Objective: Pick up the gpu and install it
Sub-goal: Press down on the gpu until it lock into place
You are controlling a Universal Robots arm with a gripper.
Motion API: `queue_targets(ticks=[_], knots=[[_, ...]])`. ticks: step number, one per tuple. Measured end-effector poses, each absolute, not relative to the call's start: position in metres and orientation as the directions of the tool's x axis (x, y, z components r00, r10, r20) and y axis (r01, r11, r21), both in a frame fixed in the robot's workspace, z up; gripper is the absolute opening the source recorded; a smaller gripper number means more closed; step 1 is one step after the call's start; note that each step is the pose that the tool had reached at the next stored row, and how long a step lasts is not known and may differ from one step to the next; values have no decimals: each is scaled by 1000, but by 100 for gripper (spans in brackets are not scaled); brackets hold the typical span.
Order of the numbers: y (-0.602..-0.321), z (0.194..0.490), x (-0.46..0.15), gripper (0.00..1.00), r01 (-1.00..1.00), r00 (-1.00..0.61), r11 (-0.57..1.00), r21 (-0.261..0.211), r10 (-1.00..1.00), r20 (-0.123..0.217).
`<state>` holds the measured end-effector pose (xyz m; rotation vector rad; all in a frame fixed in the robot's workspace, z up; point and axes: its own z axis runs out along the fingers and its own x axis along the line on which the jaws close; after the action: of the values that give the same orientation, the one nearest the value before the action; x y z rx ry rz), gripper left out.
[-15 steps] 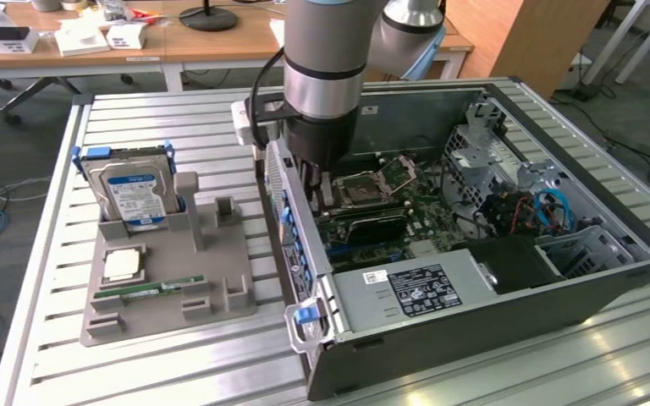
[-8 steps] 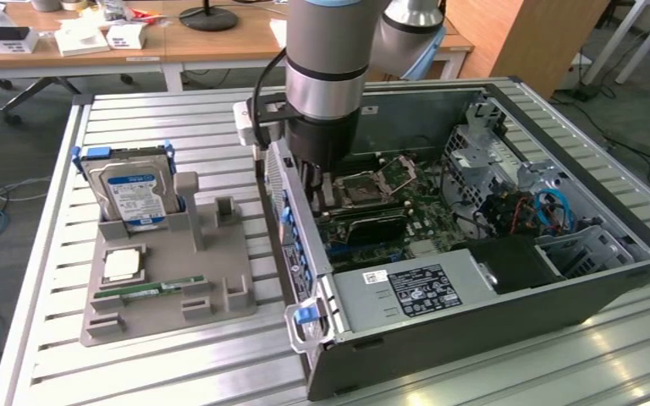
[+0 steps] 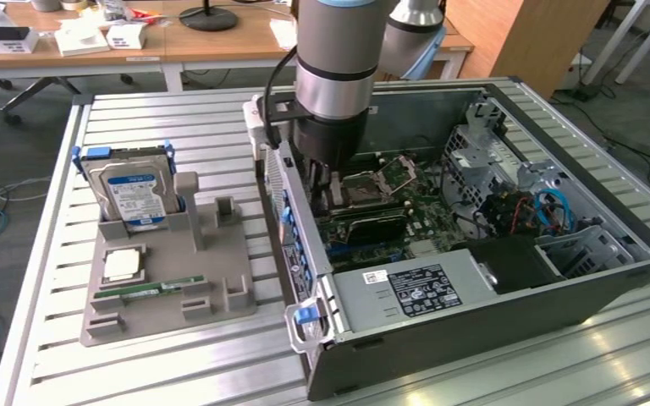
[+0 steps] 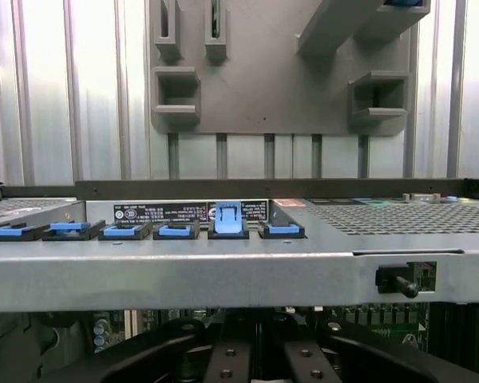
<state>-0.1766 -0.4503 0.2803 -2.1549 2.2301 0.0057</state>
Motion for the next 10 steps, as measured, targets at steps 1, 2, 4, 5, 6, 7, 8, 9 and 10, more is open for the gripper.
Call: queue_targets(ticks=[1, 2, 4, 5, 6, 7, 8, 9, 10], knots=[[-450, 280, -175, 11, -999, -34, 35, -25, -999, -32], [-450, 280, -173, 11, -999, -34, 35, -25, -999, -32], [-450, 280, -169, 11, -999, -34, 35, -25, -999, -32], [-450, 280, -166, 11, -999, -34, 35, -25, -999, -32], [-450, 280, -164, 11, -999, -34, 35, -25, -999, -31], [-450, 280, -162, 11, -999, -34, 35, -24, -999, -31], [-450, 280, -160, 11, -999, -34, 35, -24, -999, -31], [-450, 280, -157, 11, -999, -34, 35, -24, -999, -31], [-450, 280, -155, 11, -999, -34, 35, -24, -999, -32]])
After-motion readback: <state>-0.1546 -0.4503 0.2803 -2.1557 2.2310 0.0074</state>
